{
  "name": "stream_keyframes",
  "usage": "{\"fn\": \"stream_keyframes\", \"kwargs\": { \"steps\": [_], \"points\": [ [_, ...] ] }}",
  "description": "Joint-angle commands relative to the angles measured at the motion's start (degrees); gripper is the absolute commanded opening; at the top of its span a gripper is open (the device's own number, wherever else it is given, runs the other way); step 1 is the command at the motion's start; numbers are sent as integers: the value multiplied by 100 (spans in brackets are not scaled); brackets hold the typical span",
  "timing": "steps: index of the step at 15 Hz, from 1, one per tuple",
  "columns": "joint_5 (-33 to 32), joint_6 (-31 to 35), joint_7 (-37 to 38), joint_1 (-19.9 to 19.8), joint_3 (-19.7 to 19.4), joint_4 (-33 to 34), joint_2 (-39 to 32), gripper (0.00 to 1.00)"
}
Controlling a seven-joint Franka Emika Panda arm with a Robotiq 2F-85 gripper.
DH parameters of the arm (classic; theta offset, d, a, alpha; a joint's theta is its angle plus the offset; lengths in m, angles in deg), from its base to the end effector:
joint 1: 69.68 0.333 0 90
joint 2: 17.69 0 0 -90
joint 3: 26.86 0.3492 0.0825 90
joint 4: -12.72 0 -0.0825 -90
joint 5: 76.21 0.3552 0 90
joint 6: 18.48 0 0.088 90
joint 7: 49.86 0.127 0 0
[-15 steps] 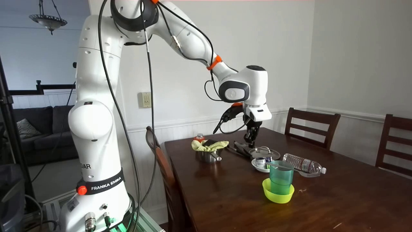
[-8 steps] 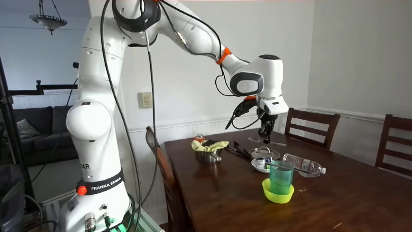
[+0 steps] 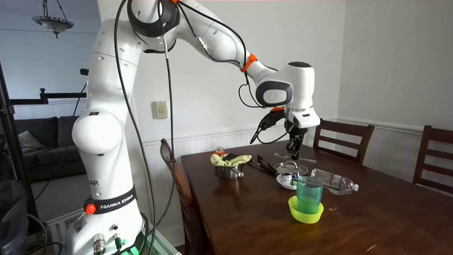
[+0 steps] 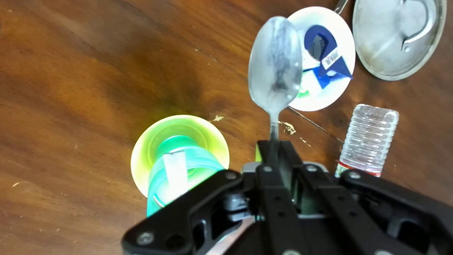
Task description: Pick up a fork and a spoon and place them on top of the green cup starting with the fork and then the spoon last
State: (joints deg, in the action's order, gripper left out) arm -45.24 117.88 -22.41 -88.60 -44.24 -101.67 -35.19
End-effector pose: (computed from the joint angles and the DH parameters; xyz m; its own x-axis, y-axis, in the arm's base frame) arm 0.4989 -0.3387 0.3550 0.1142 -0.9883 -0.1010 -0.9519 -0.0798 -0.2957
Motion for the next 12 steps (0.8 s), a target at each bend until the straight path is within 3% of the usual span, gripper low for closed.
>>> {"fn": "stream_keyframes", "kwargs": {
  "steps": [1, 12],
  "points": [
    [28, -424, -459, -202, 42, 128, 12, 2],
    [-259, -1016, -656, -503, -145, 755, -465, 2]
  ]
}}
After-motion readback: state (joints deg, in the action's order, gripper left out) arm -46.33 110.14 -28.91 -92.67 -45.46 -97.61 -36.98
